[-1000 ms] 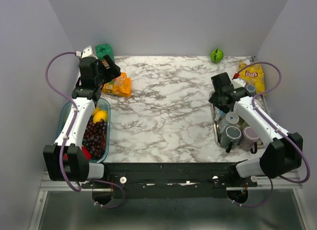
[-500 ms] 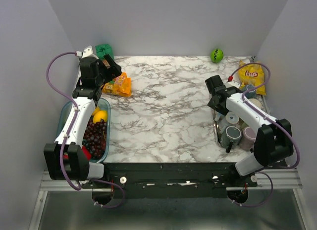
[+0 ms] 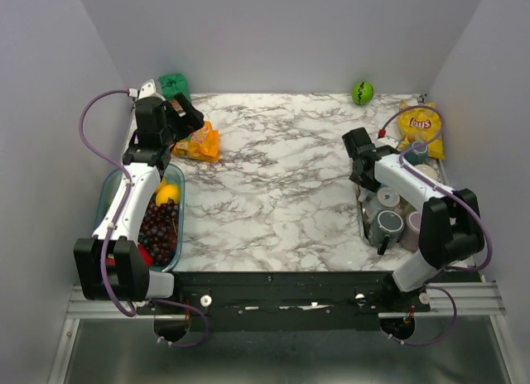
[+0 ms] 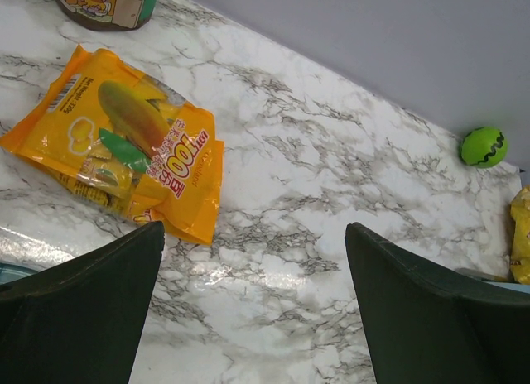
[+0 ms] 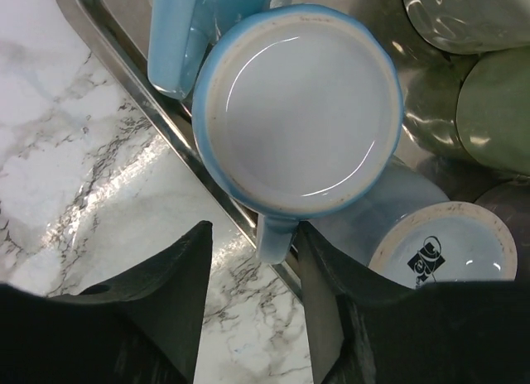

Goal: Turn the mug right side up

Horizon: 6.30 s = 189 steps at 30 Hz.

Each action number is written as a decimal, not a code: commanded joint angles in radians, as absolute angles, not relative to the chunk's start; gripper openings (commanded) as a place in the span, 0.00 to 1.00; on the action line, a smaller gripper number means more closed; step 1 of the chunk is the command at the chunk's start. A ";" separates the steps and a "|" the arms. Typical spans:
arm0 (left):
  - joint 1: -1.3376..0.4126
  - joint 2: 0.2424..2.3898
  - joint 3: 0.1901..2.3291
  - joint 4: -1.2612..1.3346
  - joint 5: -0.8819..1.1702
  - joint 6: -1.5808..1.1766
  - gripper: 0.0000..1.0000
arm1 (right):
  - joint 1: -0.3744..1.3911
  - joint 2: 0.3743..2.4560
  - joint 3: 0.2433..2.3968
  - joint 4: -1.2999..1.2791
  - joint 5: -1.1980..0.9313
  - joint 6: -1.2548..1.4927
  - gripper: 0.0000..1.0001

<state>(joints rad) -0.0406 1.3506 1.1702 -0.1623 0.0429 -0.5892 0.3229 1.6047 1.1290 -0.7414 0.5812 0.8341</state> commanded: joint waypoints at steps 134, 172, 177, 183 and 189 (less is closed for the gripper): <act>-0.379 1.611 1.523 -0.042 0.347 -0.662 0.00 | 0.394 1.514 1.269 0.042 -0.407 0.706 0.69; -0.359 1.974 1.488 -0.305 -0.337 -0.255 0.17 | 0.368 1.539 1.276 -0.521 0.061 0.578 1.00; -0.359 1.921 1.427 -0.250 -0.284 -0.250 0.52 | 0.367 1.510 1.259 -0.633 0.222 0.568 1.00; -0.357 1.855 1.411 -0.239 -0.223 -0.265 0.75 | 0.359 1.457 1.269 -0.765 0.398 0.558 1.00; -0.359 1.776 1.422 -0.265 -0.178 -0.275 0.89 | 0.307 1.468 1.270 -0.856 0.529 0.632 0.99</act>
